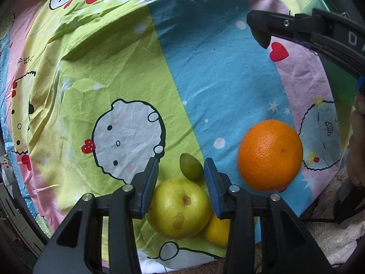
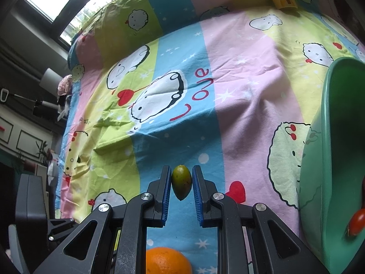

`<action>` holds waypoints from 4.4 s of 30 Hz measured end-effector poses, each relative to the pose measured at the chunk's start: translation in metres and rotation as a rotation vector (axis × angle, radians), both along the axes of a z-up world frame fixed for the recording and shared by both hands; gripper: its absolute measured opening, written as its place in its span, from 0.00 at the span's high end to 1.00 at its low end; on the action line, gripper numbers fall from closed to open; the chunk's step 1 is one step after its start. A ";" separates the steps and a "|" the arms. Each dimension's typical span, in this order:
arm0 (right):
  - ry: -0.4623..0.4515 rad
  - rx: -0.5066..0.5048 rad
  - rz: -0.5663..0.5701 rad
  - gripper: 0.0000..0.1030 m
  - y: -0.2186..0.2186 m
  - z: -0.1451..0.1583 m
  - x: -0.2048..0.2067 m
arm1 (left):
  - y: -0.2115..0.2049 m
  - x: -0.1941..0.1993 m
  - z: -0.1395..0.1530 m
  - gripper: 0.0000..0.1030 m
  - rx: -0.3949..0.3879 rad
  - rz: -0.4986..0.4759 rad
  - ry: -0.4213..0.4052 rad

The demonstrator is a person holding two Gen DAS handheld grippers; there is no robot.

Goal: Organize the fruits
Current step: 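Position the left gripper around another green olive while the right gripper holds its olive, then close the left gripper on the green olive, then carry both held green olives up and over the green bowl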

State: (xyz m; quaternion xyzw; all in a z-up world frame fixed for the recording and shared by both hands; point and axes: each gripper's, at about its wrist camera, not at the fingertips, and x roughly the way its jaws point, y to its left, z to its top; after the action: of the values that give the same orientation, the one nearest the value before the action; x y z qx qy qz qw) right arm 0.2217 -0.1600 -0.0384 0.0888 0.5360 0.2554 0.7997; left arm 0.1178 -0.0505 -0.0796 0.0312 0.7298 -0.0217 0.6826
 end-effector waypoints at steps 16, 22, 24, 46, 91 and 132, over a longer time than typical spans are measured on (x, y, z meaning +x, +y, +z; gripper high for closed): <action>0.008 0.015 -0.020 0.80 -0.008 0.000 0.003 | -0.023 0.024 0.003 0.74 0.037 -0.020 -0.031; 0.008 0.014 -0.020 0.80 -0.009 0.001 0.002 | -0.016 0.036 0.005 0.72 0.026 0.036 -0.058; 0.009 0.011 -0.022 0.80 -0.009 0.001 0.002 | -0.014 0.041 0.006 0.72 0.033 0.048 -0.071; 0.005 0.016 -0.026 0.80 -0.011 0.002 0.002 | 0.013 0.087 0.039 0.59 0.025 0.125 -0.267; -0.006 0.044 -0.046 0.80 -0.019 0.008 0.001 | 0.028 0.060 0.048 0.69 -0.074 0.307 -0.418; -0.217 0.082 -0.562 0.80 -0.207 0.068 -0.040 | -0.147 0.049 0.131 0.69 -0.353 0.022 -0.765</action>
State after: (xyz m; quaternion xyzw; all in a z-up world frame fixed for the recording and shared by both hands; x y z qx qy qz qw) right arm 0.1818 -0.3673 0.0292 0.2380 0.3912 0.0534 0.8874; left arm 0.1669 -0.1979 0.0510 -0.0880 0.4093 -0.1260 0.8993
